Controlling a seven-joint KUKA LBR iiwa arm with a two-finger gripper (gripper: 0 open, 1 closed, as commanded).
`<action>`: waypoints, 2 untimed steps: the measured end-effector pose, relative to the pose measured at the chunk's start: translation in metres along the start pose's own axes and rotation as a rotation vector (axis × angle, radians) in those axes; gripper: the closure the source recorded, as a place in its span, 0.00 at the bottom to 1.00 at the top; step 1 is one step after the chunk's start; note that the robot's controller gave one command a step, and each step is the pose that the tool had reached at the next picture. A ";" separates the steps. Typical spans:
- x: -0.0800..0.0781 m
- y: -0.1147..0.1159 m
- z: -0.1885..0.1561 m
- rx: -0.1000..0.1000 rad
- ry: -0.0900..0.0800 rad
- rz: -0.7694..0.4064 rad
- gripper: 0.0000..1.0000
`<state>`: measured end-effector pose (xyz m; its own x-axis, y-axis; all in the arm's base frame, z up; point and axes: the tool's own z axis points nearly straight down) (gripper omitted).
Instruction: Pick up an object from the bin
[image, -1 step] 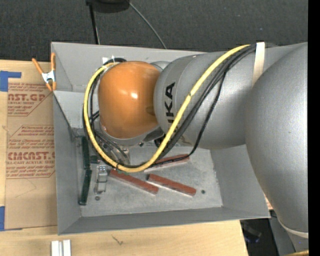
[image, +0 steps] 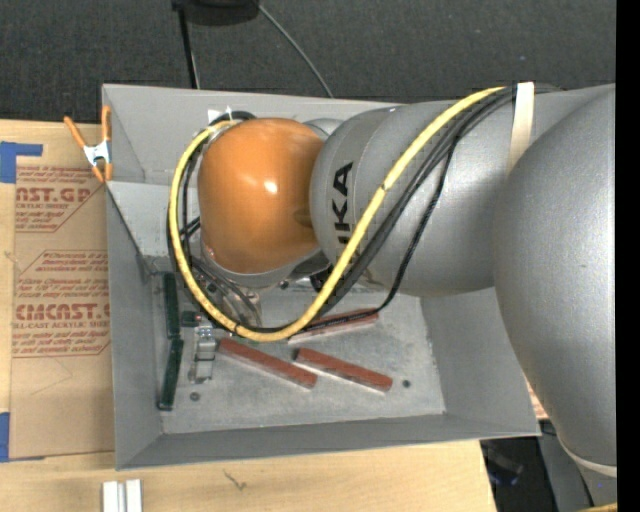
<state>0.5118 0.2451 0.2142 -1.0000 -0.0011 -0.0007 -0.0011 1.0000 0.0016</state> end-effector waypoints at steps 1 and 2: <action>0.009 -0.012 0.051 -0.002 -0.005 0.062 0.00; -0.007 -0.049 0.110 -0.001 -0.001 0.239 0.00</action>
Offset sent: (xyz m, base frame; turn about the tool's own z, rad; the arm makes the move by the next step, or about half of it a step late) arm 0.0110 -0.0561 -0.1175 0.2461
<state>0.5191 0.1962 0.1037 -0.9718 0.2357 -0.0012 0.2357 0.9718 0.0023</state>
